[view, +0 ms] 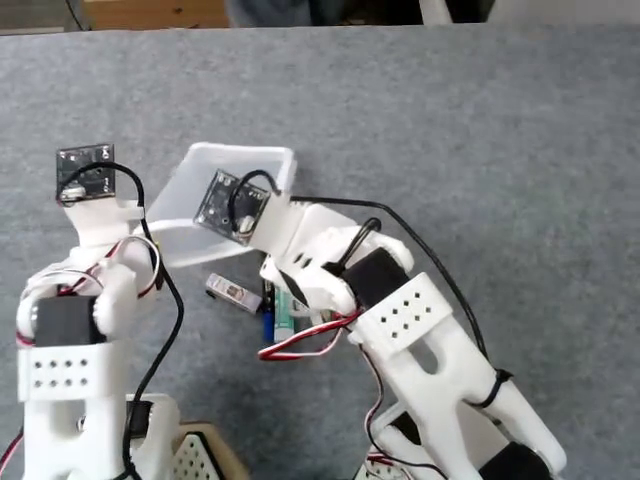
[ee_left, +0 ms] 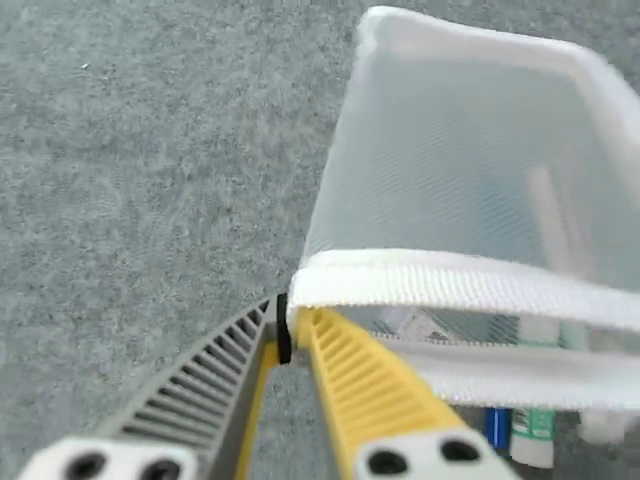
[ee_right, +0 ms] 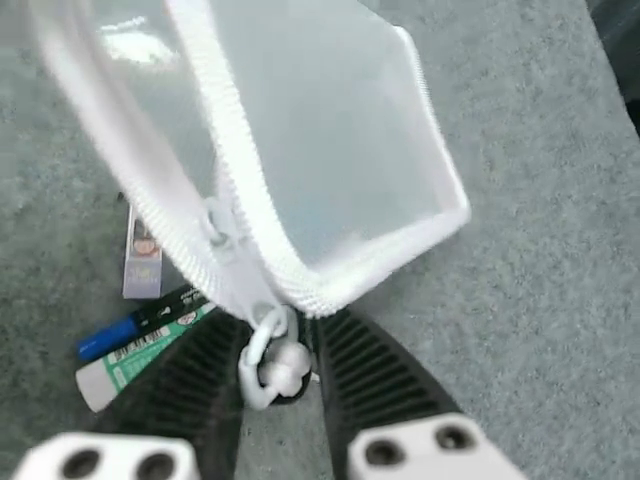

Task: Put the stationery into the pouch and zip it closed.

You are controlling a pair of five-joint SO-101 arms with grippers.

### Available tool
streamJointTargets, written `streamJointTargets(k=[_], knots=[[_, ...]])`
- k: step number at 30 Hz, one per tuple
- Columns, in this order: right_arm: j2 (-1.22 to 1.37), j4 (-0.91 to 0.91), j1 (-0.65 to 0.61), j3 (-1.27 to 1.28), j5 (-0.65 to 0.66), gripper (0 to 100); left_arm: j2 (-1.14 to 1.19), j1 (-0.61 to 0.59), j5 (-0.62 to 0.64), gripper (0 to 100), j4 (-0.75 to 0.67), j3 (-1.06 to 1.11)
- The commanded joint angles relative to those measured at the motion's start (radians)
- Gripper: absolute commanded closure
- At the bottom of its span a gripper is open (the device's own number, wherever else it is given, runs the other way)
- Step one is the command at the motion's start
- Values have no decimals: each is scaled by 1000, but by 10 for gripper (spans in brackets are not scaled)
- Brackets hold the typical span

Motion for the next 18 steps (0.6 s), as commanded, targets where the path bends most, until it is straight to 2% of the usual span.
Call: streamJointTargets(k=[1, 6, 12, 18], knots=[[-12, 2, -20, -82, -61, 986, 0, 68, 17, 972, 121, -168], [-65, 37, -29, -104, -104, 985, 3, 137, 23, 972, 265, -312], [-211, 193, -140, -99, -106, 973, 3, 160, 86, 972, 342, -371], [-338, 313, -184, -99, -104, 770, 3, 160, 92, 972, 344, -371]])
